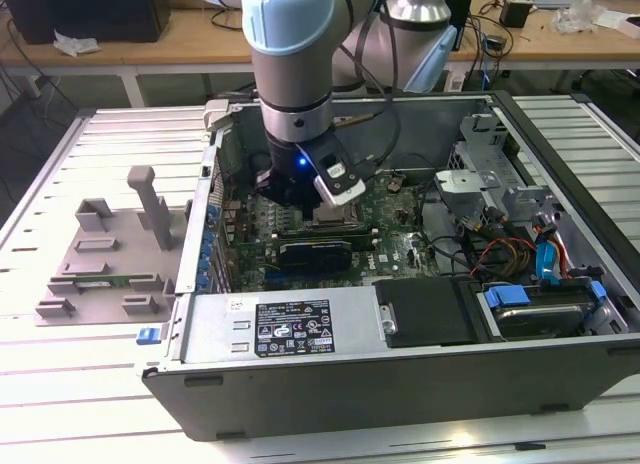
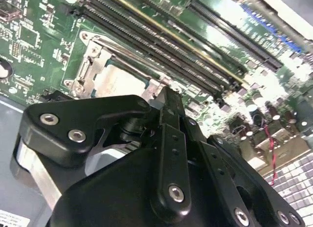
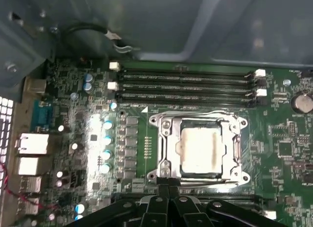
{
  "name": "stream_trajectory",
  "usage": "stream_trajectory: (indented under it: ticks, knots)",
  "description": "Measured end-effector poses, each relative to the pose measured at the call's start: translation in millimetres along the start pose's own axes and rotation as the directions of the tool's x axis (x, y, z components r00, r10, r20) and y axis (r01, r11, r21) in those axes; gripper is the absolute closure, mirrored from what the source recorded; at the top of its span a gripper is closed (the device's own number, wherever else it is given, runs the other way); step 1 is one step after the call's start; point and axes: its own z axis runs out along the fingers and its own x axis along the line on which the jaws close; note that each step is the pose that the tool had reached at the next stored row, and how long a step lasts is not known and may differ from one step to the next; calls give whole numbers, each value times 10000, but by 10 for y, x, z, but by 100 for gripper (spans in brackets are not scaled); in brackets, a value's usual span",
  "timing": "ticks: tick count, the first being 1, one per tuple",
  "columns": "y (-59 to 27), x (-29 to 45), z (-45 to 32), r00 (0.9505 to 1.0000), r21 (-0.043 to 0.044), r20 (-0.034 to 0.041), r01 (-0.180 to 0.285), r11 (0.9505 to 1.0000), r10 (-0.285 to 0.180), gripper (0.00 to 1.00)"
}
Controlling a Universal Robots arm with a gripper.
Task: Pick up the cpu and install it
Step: 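Install the second cpu locking lever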
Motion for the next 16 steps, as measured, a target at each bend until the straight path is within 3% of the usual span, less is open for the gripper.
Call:
stream_trajectory:
  ticks: [5,7,8,16]
  knots:
    - [79,-85,18,10000,4,0,0,10000,0,89]
    - [91,-205,27,10000,6,1,-2,10000,2,89]
    - [96,-231,29,10000,6,1,0,10000,0,89]
    - [188,-330,49,10000,6,1,-2,10000,2,89]
